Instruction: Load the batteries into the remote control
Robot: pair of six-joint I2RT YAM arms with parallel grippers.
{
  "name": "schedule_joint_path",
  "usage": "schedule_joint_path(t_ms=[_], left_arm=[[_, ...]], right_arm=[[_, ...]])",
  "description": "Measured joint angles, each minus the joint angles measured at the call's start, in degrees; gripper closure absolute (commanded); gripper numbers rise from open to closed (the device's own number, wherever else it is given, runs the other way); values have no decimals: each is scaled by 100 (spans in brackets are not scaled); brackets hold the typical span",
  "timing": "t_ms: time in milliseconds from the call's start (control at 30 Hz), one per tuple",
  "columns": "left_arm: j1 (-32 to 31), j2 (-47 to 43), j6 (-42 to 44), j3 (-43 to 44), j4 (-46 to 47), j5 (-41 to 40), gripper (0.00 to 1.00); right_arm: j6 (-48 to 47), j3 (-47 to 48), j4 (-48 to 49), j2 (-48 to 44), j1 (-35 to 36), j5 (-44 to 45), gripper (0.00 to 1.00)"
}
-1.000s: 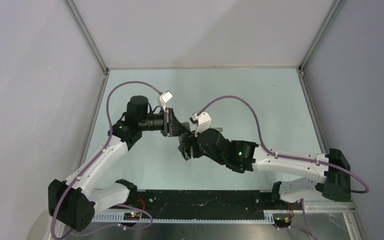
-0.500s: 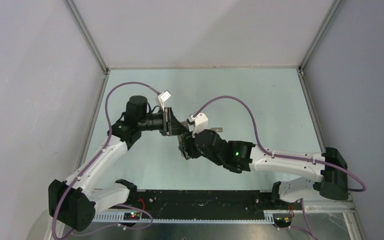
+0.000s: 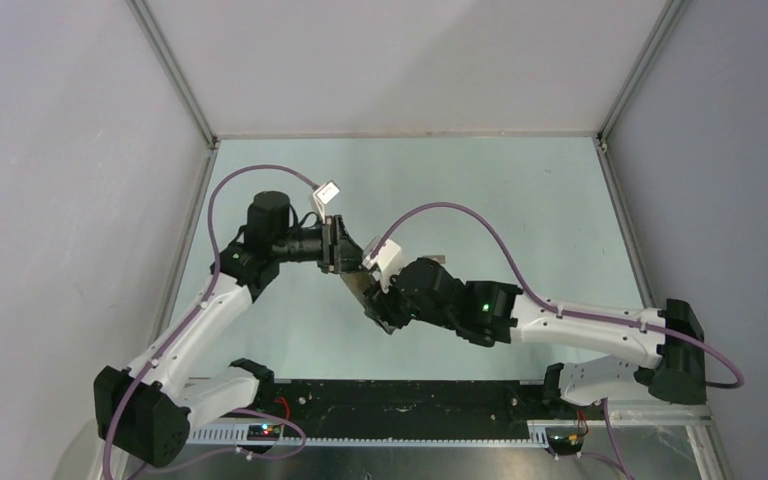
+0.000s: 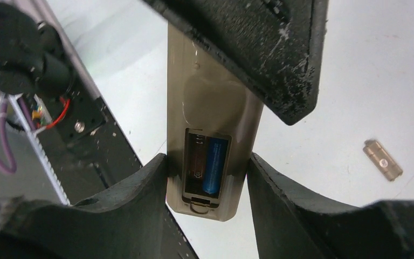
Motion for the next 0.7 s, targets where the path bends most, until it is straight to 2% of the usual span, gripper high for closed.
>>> schedule_joint_path(t_ms=[167, 333, 533, 700], left_arm=[[28, -203, 55, 0, -11, 321, 50], [33, -409, 177, -44, -46, 621, 48], [33, -542, 306, -321, -68, 868, 50], [26, -634, 415, -575, -122, 1016, 45]], right_arm=[[-717, 0, -280, -319, -162, -743, 74], [-1126, 0, -466, -446, -216, -962, 76], [-1512, 0, -728, -455, -201, -1158, 78], [-1690, 0, -885, -455, -197, -1196, 79]])
